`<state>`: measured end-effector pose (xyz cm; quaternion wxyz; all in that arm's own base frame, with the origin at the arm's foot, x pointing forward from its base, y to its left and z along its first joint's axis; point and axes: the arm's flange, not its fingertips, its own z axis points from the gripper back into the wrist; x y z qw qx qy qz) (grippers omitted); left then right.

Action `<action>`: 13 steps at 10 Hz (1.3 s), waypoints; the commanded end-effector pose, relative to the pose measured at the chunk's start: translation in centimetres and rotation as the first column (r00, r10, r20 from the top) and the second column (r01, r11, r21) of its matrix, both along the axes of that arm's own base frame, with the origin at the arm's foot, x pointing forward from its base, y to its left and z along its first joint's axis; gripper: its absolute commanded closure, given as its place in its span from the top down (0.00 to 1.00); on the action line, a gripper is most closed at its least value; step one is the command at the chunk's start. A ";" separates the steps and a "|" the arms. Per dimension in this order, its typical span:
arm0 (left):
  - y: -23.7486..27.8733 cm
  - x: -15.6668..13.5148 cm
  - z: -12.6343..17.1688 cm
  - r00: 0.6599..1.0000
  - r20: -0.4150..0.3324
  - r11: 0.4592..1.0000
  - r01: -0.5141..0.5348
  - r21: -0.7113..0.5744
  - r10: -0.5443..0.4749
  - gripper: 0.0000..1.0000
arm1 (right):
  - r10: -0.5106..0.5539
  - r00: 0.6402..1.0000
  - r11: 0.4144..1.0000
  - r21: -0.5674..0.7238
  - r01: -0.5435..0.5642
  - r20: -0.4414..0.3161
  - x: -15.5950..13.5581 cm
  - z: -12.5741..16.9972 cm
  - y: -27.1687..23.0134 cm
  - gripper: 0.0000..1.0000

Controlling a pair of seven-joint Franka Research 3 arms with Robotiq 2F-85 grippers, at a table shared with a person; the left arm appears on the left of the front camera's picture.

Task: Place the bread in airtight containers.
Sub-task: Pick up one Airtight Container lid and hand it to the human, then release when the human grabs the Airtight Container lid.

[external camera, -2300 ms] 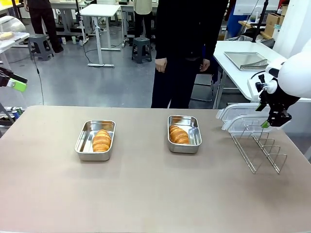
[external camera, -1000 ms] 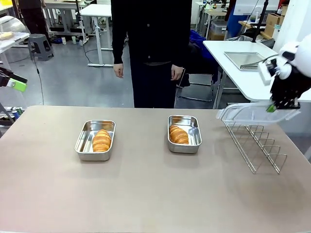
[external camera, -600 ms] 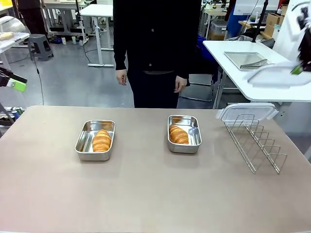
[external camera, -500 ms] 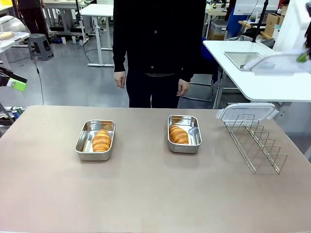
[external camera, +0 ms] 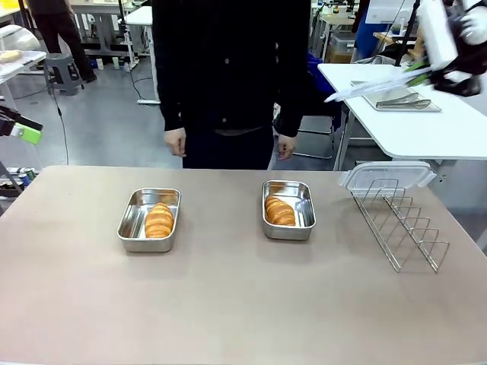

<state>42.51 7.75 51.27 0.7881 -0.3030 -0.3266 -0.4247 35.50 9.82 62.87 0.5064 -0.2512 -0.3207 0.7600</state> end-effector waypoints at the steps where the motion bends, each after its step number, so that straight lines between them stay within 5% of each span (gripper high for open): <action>1: 0.0 -0.1 0.1 1.000 0.013 1.000 0.014 -0.004 -0.014 1.00 | 0.141 0.990 0.989 -0.047 -0.142 -0.022 5.7 -1.0 0.2 0.00; 5: 0.0 -0.1 0.1 1.000 0.013 1.000 0.014 -0.004 -0.014 1.00 | 0.217 0.972 0.973 -0.054 -0.223 -0.093 11.8 -3.6 3.2 0.00; 13: 0.0 -0.1 0.1 1.000 0.013 1.000 0.014 -0.004 -0.014 1.00 | 0.182 0.977 0.980 -0.065 -0.190 -0.108 11.5 -4.8 4.0 0.00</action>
